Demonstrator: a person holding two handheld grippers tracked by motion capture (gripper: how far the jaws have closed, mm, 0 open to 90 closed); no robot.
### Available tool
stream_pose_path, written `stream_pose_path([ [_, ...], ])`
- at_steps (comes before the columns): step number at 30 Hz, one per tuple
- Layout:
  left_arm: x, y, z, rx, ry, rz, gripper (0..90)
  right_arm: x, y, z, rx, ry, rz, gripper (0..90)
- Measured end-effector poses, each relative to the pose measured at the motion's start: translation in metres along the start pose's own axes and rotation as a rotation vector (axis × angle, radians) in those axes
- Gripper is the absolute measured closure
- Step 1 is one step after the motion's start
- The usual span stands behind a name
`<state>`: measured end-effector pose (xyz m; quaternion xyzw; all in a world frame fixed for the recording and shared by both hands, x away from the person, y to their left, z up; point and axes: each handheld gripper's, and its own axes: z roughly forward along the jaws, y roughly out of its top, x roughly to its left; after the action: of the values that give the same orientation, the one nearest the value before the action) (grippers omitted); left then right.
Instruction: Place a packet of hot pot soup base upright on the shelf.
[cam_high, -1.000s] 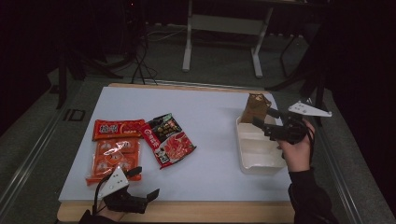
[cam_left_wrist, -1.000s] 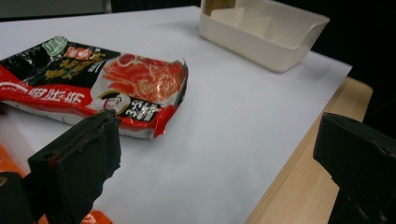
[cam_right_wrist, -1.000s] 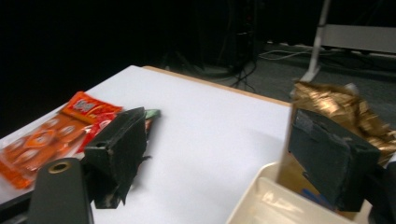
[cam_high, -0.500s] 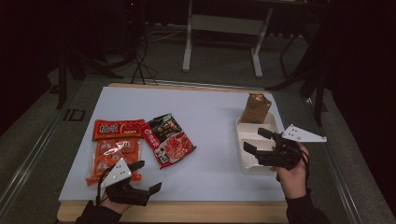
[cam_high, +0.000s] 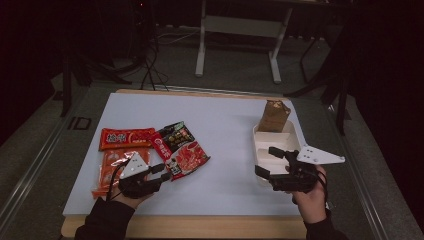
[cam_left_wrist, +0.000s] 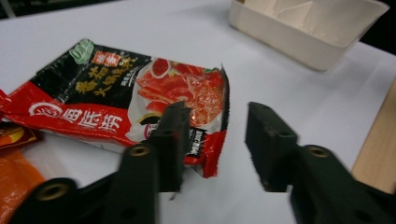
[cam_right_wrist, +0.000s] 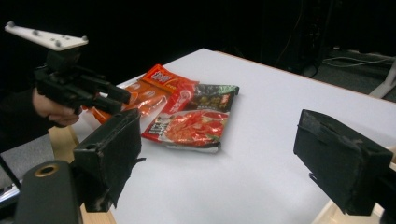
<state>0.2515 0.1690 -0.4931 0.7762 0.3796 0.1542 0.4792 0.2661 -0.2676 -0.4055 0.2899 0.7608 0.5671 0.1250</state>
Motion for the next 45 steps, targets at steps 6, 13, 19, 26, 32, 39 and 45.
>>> stream_pose_path([
  [6, 0.016, 0.0, 0.015, 0.094, 0.161, 0.029, 83.0, 0.0, -0.003, -0.003, 0.004, 0.002, 0.003, 15.0],
  [13, 0.044, 0.004, 0.023, 0.176, 0.28, -0.032, 90.0, 0.0, -0.004, -0.002, 0.006, 0.02, 0.002, 15.1],
  [19, 0.063, 0.004, 0.038, 0.249, 0.347, -0.066, 90.0, 0.003, -0.005, -0.002, 0.012, 0.026, -0.007, 15.2],
  [26, 0.07, 0.0, 0.059, 0.324, 0.305, -0.089, 90.0, 0.006, -0.005, -0.01, 0.005, 0.02, -0.006, 17.5],
  [32, 0.07, 0.005, 0.069, 0.367, 0.32, -0.069, 90.0, 0.006, -0.005, -0.014, -0.005, 0.012, -0.009, 17.4],
  [39, 0.066, 0.015, 0.085, 0.425, 0.315, -0.035, 90.0, 0.007, -0.006, -0.013, 0.002, 0.013, -0.015, 17.5],
  [45, 0.063, 0.022, 0.095, 0.433, 0.292, -0.023, 90.0, 0.005, -0.007, -0.013, -0.001, 0.015, -0.006, 17.5],
])
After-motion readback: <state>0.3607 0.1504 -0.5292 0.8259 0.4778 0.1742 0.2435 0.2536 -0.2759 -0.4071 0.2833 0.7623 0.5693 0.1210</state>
